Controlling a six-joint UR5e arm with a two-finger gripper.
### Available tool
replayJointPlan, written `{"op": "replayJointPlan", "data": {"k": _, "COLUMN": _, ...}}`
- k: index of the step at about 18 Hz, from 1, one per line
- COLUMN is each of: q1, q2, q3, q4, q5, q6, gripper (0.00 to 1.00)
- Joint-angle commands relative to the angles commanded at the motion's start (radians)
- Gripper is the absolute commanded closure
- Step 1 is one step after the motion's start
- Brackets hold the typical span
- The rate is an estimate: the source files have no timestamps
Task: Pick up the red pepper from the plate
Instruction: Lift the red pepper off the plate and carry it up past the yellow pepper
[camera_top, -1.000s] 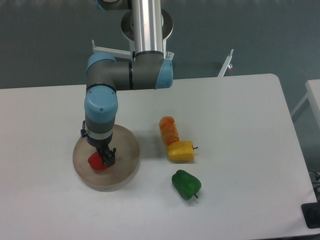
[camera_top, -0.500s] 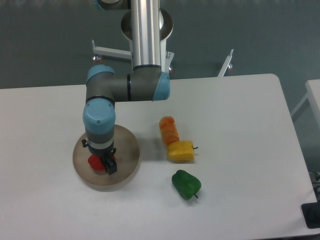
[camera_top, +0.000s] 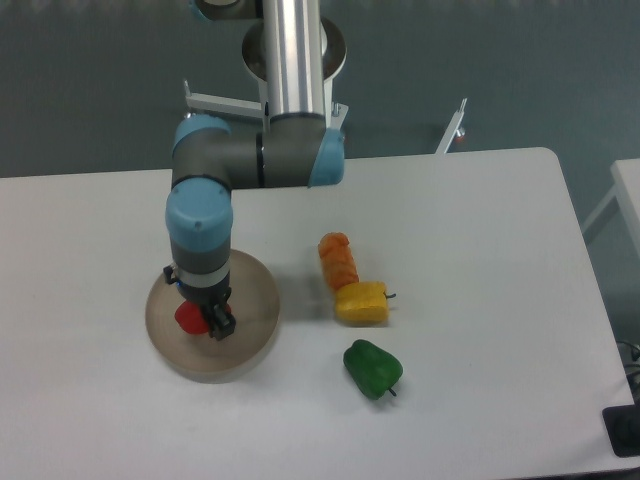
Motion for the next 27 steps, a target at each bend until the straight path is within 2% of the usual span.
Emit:
{"op": "replayJointPlan", "data": {"k": 4, "q1": 0.097, "q2": 0.071, "q3": 0.006, "q4": -0.069, "q5": -0.003, "q6": 0.003, "gripper": 0.74}}
{"op": "replayJointPlan", "data": {"k": 7, "q1": 0.19, "q2": 0.08, "q3": 0.028, "q4": -0.135, "q5": -0.041, "q6": 0.015, "gripper": 0.74}}
{"op": "replayJointPlan", "data": {"k": 10, "q1": 0.268, "q2": 0.111, "q3": 0.032, "q4": -0.212, "q5": -0.046, "q6": 0.127, "gripper": 0.74}}
{"op": "replayJointPlan", "data": {"k": 15, "q1": 0.399, "q2": 0.115, "q3": 0.032, "q4": -0.31, "q5": -0.026, "q6": 0.312, "gripper": 0.74}}
{"op": "replayJointPlan", "data": {"k": 16, "q1": 0.426, "q2": 0.117, "q3": 0.031, "q4": -0.316, "q5": 0.006, "q6": 0.375, "gripper": 0.74}}
{"op": "replayJointPlan", "data": {"k": 19, "q1": 0.433, "q2": 0.111, "q3": 0.029, "q4": -0.316, "q5": 0.16, "q6": 0.464, "gripper": 0.75}}
{"op": "replayJointPlan", "data": {"k": 20, "q1": 0.431, "q2": 0.108, "q3": 0.029, "q4": -0.315, "q5": 0.178, "q6": 0.475, "gripper": 0.75}}
{"op": "replayJointPlan", "data": {"k": 27, "q1": 0.393, "q2": 0.068, "q3": 0.031, "q4": -0.258, "q5": 0.107, "q6": 0.474, "gripper": 0.72}}
